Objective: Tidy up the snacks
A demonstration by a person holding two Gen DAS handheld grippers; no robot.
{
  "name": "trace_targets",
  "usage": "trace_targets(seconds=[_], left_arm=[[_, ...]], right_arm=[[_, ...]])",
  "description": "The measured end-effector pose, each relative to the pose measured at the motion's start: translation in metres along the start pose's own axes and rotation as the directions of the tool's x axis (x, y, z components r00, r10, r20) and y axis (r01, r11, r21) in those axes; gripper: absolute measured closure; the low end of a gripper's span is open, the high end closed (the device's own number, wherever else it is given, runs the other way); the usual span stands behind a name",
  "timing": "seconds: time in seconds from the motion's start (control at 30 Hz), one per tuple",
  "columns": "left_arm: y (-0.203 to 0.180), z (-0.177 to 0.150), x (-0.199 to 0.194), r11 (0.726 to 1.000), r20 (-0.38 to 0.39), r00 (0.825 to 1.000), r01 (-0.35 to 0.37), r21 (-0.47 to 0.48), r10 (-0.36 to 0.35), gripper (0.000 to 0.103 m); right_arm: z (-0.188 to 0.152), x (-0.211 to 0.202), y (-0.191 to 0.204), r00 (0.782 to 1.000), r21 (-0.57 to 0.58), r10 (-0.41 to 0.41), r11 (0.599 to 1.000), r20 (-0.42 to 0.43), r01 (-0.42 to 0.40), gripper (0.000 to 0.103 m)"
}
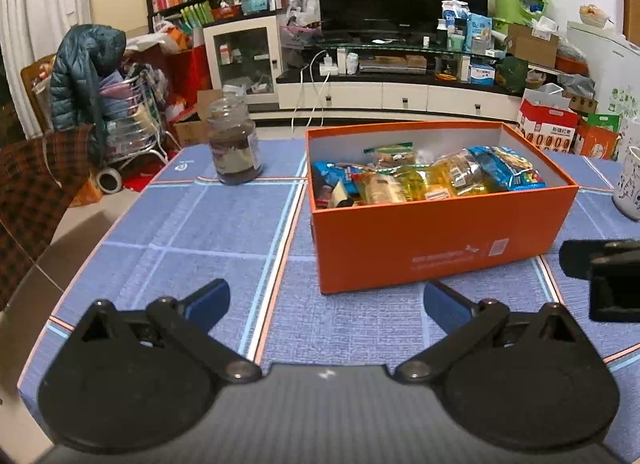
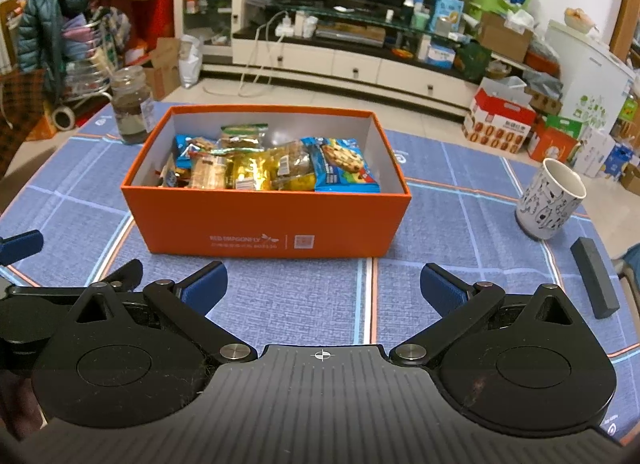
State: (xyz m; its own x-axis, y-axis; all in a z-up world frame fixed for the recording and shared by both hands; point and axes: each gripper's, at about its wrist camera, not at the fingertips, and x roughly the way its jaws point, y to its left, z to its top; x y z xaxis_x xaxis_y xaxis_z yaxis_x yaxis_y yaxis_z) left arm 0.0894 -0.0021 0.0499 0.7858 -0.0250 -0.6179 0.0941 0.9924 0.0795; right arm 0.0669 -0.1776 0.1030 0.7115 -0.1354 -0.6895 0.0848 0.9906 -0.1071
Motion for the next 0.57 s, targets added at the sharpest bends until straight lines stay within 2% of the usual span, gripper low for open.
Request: trace_targets(seconds=[0.33, 0.43, 0.57], left_arm=[[-0.0064, -0.0032, -0.0034, 1.000, 0.007, 1.000, 0.006, 0.012, -0.006, 0.001], [-0.0067, -0.0035, -0.0031, 1.000, -0.011, 1.000, 0.022, 0.005, -0.022, 0.001], [-0.0073, -0.0042, -0.0018, 1.000, 0.000, 1.000, -0.011, 0.015, 0.011, 0.001]], right_arm=[[-0.0001, 0.0007, 0.0002, 1.000, 0.002, 0.002, 1.000, -0.002, -0.002, 0.007], [-0.0014, 0.0020, 0.0009, 1.000, 0.002, 0.002, 1.000, -0.004, -0.002, 0.007], [-0.0028, 0.0032, 0.0004, 1.000, 0.006, 0.002, 1.000, -0.002, -0.002, 0.007]])
